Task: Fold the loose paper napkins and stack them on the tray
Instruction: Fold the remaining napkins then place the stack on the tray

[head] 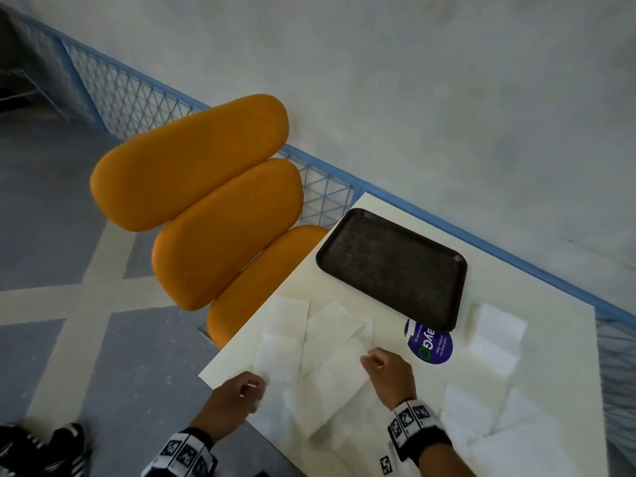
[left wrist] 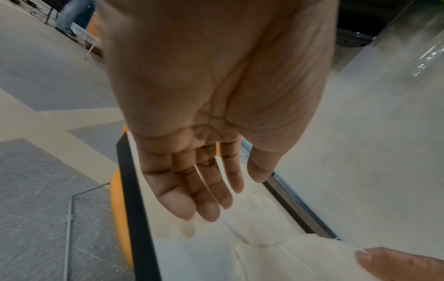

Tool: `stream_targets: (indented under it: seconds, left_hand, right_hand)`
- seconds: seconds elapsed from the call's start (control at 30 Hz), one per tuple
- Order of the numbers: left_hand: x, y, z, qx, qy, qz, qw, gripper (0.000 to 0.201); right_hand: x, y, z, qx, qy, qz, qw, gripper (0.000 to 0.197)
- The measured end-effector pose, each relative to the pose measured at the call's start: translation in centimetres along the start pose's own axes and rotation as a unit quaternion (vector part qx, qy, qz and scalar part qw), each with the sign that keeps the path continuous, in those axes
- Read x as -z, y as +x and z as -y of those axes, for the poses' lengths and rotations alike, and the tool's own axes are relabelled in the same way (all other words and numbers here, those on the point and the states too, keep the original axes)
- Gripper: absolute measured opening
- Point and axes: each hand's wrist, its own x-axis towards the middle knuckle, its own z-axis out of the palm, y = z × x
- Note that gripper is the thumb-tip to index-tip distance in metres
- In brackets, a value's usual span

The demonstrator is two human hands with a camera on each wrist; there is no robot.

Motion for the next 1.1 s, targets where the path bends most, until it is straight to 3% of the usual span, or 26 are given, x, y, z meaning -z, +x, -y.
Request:
stream_targets:
  seconds: [0.13, 0.33, 0.53, 0.6, 0.7, 0.77, 0.83, 0.93, 1.03, 1.1]
  left_hand:
    - [-0.4, 0.7, -1.3, -0.001, 0.020, 0.037, 0.999, 0.011]
    - [-1.1, 1.3, -2.9, -0.019, 0.040, 0.067, 0.997, 0.011]
    - [-2.5, 1.1, -5.5, -0.096, 0.060, 0.047, 0.992, 0.009]
    - [-3.2, 0.9, -7.3, -0.144, 0.041, 0.042, 0.988, 0.031]
    - [-4.3, 0.8, -11.0, -0.204, 0.006, 0.064, 0.977, 0.082]
    - [-5.3, 0.6, -14.2, -0.233, 0.004, 0.098, 0.967, 0.098]
    - [-6.2, -0.3, -17.7, -0.248, -0.009, 0.147, 0.958, 0.091]
    - [-7.6, -1.7, -21.8, -0.263, -0.046, 0.219, 0.938, 0.062]
    - [-8.9, -2.6, -23.7, -0.279, -0.045, 0.241, 0.928, 0.032]
    - [-9.5, -3.0, -24.2, -0.287, -0.060, 0.231, 0.928, 0.023]
  right_hand:
    - [2.3, -0.1, 0.0, 0.002, 0.072, -0.006, 0.997, 0.015]
    - [4.2, -0.6, -0.8, -0.081, 0.224, -0.018, 0.971, 0.009]
    - [6.2, -1.8, -0.7, -0.073, 0.331, -0.032, 0.940, 0.031]
    - [7.9, -2.4, 0.3, -0.059, 0.363, -0.001, 0.930, 0.040]
    - [11.1, -3.4, 2.6, -0.013, 0.399, 0.069, 0.914, 0.048]
    - [13.8, -4.5, 4.5, 0.026, 0.399, 0.098, 0.911, 0.049]
    - [16.7, -5.5, 6.2, 0.059, 0.377, 0.121, 0.916, 0.049]
    - [20.6, -6.3, 7.7, 0.115, 0.336, 0.138, 0.925, 0.046]
    - [23.8, -6.6, 7.8, 0.140, 0.322, 0.062, 0.934, 0.037]
    - [25.5, -6.6, 7.3, 0.148, 0.319, -0.003, 0.936, 0.027]
